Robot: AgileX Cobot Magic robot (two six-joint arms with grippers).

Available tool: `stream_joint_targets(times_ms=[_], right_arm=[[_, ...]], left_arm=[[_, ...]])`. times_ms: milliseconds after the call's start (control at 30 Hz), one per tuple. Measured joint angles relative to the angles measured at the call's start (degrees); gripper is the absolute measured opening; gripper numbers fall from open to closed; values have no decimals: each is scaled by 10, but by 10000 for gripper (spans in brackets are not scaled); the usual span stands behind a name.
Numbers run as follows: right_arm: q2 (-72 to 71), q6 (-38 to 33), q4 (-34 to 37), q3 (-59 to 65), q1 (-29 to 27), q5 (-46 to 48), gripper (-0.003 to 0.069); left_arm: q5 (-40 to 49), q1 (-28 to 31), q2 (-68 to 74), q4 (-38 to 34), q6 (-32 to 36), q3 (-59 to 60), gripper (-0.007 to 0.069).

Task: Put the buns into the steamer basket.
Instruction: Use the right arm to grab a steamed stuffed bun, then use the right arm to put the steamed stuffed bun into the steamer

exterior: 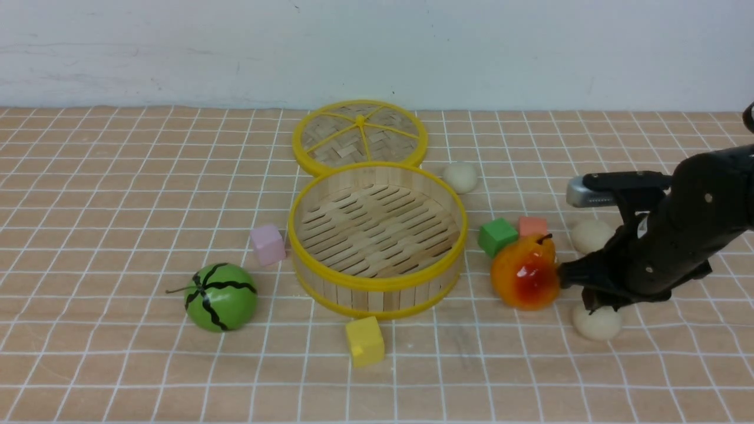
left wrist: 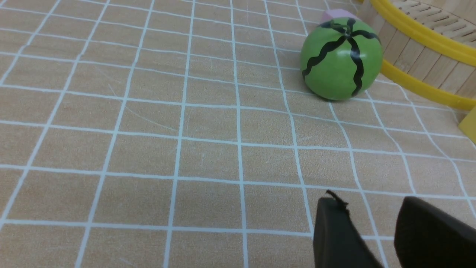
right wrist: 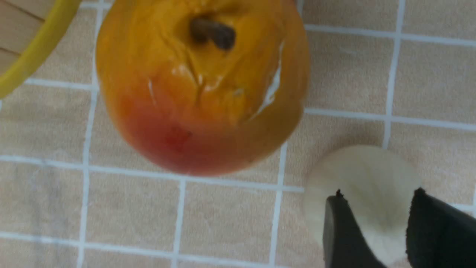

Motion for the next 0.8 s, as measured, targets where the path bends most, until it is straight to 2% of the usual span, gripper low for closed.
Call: stream_joint_targets(times_ms=[133, 233, 300, 433, 500, 667, 800], right_arm=[[15, 0, -4, 0, 0, -6, 251], [27, 0, -12, 0, 0, -10, 213], [29, 0, -12, 0, 0, -13, 169], [27, 1, -12, -1, 0, -8, 30], [21, 1, -12, -1, 0, 0, 6], [-26, 1, -16, -20, 0, 44, 3], [-69, 0, 1, -91, 5, 91, 3]], left_arm=[[0, 0, 0, 0, 0, 0, 238], [0, 0, 0, 0, 0, 0, 238], [0, 0, 0, 0, 0, 0, 238], [0, 0, 0, 0, 0, 0, 238], [0, 0, 0, 0, 0, 0, 238], [0, 0, 0, 0, 0, 0, 238], [0, 0, 0, 0, 0, 0, 238]])
